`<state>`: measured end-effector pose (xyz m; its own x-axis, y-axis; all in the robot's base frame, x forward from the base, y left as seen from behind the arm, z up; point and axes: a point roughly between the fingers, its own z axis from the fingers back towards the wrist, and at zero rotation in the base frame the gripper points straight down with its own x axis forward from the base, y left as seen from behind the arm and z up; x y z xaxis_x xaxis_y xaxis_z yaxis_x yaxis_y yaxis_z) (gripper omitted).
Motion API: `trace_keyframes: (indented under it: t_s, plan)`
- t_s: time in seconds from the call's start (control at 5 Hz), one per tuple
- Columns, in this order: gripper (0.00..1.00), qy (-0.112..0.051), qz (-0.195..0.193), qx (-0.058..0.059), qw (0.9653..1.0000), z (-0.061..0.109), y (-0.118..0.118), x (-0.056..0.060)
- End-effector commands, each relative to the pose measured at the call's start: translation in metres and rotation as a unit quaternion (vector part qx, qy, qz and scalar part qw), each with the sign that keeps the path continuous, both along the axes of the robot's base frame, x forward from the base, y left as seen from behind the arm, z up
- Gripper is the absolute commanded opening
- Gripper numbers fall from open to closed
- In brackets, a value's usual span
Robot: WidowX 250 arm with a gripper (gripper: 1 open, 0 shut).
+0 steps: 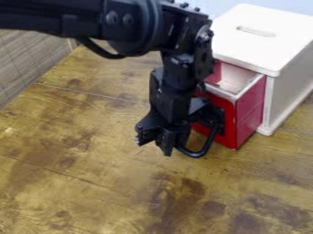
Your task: Open the drawer
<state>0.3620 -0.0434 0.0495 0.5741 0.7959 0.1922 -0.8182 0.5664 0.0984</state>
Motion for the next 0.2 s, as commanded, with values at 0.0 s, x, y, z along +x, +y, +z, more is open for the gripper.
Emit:
trace_keyframes:
  t_s: [0.0]
  plan:
    - [0.0, 0.062, -0.049, 0.029, 0.9964, -0.0273, -0.0087, -0.0328]
